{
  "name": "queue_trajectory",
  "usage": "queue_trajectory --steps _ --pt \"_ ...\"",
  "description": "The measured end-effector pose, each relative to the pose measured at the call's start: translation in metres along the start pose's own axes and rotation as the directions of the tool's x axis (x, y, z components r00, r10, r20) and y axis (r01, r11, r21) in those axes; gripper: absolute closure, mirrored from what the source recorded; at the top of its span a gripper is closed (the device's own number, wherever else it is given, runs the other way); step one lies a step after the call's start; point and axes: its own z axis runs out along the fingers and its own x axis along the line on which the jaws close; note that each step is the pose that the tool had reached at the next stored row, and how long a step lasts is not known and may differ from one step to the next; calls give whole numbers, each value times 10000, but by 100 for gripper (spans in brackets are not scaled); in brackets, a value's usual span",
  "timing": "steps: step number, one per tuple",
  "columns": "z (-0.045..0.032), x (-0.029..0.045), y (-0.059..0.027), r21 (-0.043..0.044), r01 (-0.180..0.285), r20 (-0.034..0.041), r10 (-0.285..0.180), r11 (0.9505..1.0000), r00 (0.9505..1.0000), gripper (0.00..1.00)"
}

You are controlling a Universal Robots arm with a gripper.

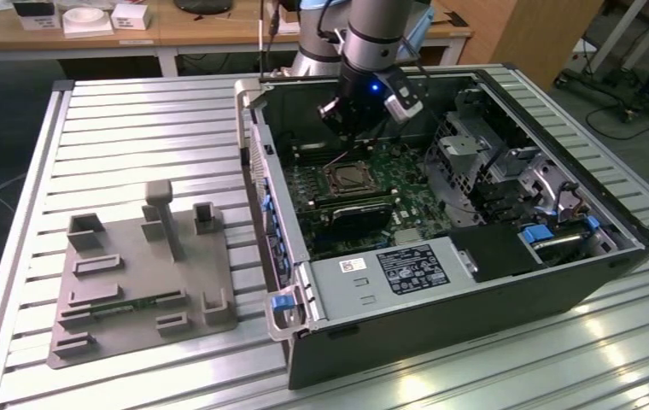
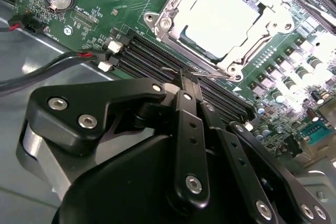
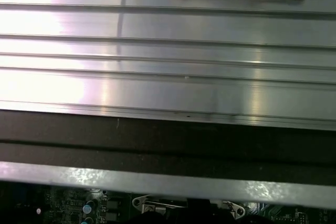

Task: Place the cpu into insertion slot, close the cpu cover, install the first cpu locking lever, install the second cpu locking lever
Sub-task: 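Install the first cpu locking lever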

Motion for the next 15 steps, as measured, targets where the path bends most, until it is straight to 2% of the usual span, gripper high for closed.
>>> queue_trajectory --steps 15 --pt "63 -57 -9 0 0 0 0 10000 10000 89"
